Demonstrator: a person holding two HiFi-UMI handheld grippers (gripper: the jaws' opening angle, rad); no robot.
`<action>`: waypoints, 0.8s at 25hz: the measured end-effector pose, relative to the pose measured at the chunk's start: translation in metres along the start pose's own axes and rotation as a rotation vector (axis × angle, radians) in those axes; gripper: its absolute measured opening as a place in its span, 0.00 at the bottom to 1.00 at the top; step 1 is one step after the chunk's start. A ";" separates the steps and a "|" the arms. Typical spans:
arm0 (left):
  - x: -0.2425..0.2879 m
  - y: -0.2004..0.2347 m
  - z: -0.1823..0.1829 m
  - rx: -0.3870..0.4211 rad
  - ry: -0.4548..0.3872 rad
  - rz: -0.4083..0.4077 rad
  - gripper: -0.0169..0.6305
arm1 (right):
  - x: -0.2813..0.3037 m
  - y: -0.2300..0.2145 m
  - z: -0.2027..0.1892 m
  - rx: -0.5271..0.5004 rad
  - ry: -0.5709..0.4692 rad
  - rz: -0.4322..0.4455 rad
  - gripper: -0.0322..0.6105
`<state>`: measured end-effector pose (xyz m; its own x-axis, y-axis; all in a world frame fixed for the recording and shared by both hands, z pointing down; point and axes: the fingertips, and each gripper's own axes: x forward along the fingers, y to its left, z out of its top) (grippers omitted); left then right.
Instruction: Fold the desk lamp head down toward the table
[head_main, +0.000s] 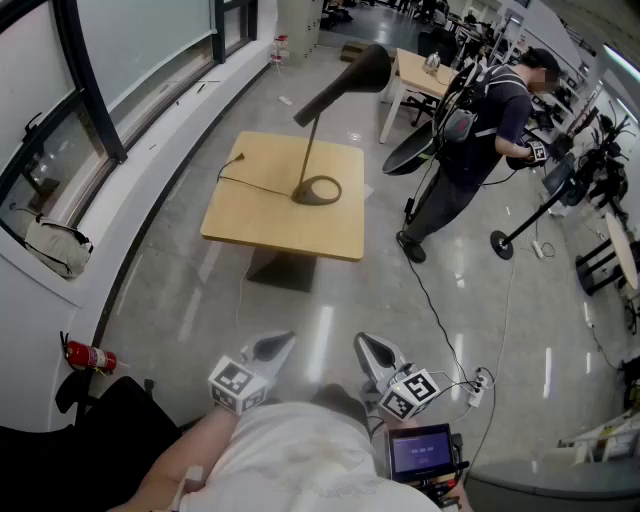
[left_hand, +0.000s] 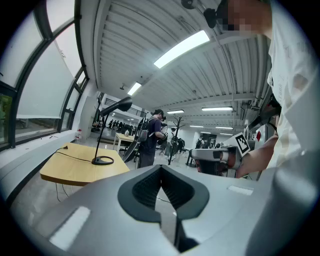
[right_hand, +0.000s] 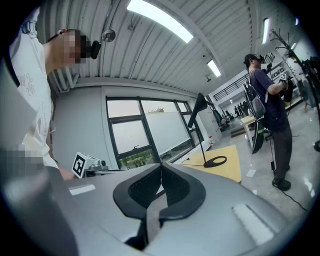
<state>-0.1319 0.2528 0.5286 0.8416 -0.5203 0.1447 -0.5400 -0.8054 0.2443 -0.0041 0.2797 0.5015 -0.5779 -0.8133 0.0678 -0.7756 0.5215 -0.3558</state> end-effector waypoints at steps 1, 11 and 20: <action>0.000 0.000 0.001 0.008 0.000 -0.002 0.03 | -0.002 -0.001 0.002 -0.004 -0.012 -0.014 0.07; 0.011 -0.004 0.009 0.030 -0.012 -0.034 0.03 | -0.011 -0.014 0.010 -0.029 -0.054 -0.080 0.15; 0.011 0.005 0.008 0.009 0.000 -0.015 0.03 | -0.006 -0.022 0.016 -0.004 -0.067 -0.096 0.07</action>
<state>-0.1256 0.2404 0.5241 0.8496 -0.5081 0.1413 -0.5274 -0.8156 0.2381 0.0206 0.2690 0.4939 -0.4831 -0.8747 0.0387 -0.8275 0.4417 -0.3465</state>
